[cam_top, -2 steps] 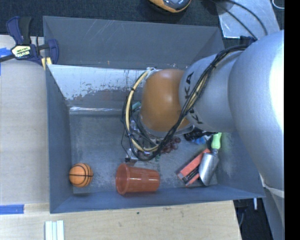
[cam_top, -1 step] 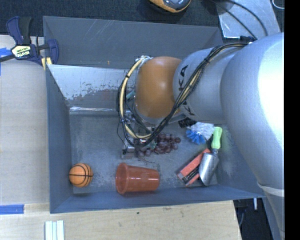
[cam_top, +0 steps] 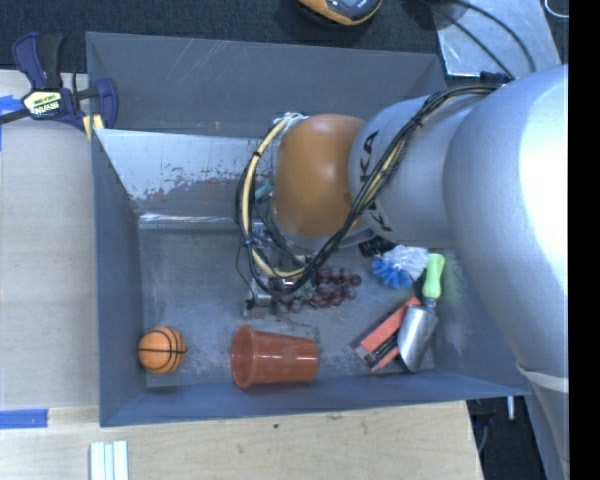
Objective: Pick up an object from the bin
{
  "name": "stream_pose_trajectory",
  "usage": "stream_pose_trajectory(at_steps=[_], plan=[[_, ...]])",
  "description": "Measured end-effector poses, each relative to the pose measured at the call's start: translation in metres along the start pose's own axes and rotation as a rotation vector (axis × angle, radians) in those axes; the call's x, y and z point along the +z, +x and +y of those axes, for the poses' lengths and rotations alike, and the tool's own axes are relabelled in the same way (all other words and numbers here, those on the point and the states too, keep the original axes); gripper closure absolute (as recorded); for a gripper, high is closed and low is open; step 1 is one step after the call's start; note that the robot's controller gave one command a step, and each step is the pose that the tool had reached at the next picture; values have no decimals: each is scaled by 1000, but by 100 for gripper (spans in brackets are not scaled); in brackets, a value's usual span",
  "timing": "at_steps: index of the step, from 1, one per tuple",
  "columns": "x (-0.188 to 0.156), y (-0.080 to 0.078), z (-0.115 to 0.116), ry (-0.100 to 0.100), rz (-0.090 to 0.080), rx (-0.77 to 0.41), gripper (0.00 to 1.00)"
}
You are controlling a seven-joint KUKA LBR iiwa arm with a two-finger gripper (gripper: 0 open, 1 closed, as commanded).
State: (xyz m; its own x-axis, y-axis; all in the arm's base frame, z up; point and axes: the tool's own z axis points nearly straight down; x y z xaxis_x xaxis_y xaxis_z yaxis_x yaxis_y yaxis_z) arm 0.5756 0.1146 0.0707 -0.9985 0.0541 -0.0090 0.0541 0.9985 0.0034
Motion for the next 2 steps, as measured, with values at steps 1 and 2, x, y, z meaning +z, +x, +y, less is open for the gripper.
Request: stream_pose_trajectory(at_steps=[1,2], plan=[[-11,4,-51,1,-1,-59,0],[0,13,-60,0,0,183,100]])
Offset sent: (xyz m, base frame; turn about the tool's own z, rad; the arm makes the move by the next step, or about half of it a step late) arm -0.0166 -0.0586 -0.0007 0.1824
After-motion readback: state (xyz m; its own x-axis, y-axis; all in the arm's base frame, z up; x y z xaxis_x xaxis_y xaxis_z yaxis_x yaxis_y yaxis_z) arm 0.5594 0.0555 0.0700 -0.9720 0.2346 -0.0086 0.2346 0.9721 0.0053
